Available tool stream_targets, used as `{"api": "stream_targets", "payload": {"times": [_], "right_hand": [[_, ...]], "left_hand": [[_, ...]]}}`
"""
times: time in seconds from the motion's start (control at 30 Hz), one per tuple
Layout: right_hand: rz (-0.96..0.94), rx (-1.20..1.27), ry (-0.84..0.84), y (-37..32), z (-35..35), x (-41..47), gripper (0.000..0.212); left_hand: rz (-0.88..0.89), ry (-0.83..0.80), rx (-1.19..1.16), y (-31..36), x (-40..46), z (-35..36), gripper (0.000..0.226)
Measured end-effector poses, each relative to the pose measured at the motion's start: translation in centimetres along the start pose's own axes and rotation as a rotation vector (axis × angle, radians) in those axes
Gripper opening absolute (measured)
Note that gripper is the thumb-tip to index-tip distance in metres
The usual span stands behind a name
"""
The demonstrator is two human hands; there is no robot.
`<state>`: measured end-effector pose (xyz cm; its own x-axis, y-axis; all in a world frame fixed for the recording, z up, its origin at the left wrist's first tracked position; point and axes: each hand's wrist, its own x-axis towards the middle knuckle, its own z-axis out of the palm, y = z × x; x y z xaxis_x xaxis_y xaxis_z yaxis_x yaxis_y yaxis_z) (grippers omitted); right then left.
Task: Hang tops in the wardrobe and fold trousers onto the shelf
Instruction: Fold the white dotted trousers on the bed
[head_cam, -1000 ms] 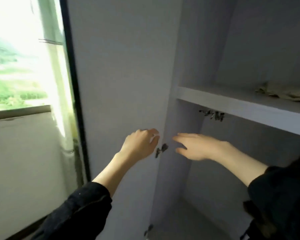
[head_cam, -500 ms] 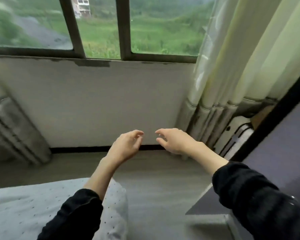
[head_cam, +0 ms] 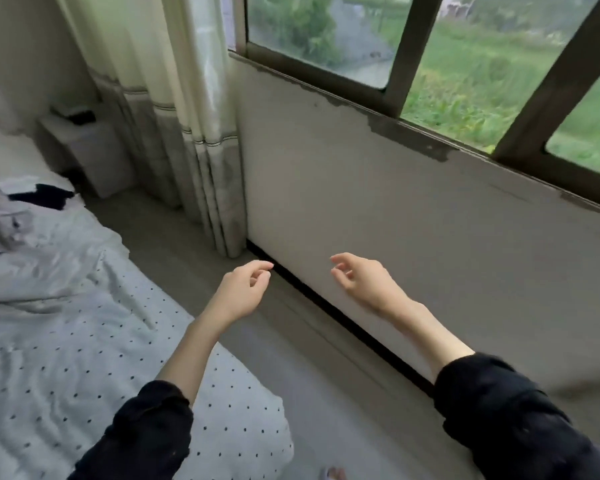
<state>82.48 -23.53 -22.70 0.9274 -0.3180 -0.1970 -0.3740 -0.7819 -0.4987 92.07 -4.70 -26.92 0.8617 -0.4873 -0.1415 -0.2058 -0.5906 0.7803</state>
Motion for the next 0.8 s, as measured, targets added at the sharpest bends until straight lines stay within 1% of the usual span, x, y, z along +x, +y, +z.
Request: {"api": "stream_targets", "payload": {"times": [0.13,0.27,0.4,0.5,0.67,0.73,0.8], "right_hand": [[-0.147,-0.024,-0.087,0.3,-1.5,7.3,0.035],[-0.318,-0.049,-0.256,-2.7,0.2,15.6,0.035],[-0.495,-0.074,-0.411,-7.5,3.5,22.4,0.034],[-0.607,-0.121,-0.487,-11.3,5.2,27.9,0.036],[-0.791,-0.217,-0.52,-19.3,6.7,38.7,0.031],[-0.877,-0.252,-0.54,-23.5,7.2,43.2,0.028],[-0.937,-0.262,-0.544,-27.1,7.6,46.0,0.029]], "left_hand": [[-0.126,0.091,-0.04,0.4,3.1,-0.5,0.029],[-0.291,0.226,-0.08,-1.4,6.0,-3.0,0.029],[-0.433,0.344,-0.083,-5.2,8.5,-5.8,0.03],[-0.504,0.418,-0.111,-7.8,11.5,-8.1,0.03],[-0.58,0.565,-0.182,-12.1,17.9,-14.3,0.03],[-0.611,0.658,-0.231,-13.3,20.3,-17.2,0.029],[-0.64,0.69,-0.243,-14.2,21.9,-19.5,0.029]]}}
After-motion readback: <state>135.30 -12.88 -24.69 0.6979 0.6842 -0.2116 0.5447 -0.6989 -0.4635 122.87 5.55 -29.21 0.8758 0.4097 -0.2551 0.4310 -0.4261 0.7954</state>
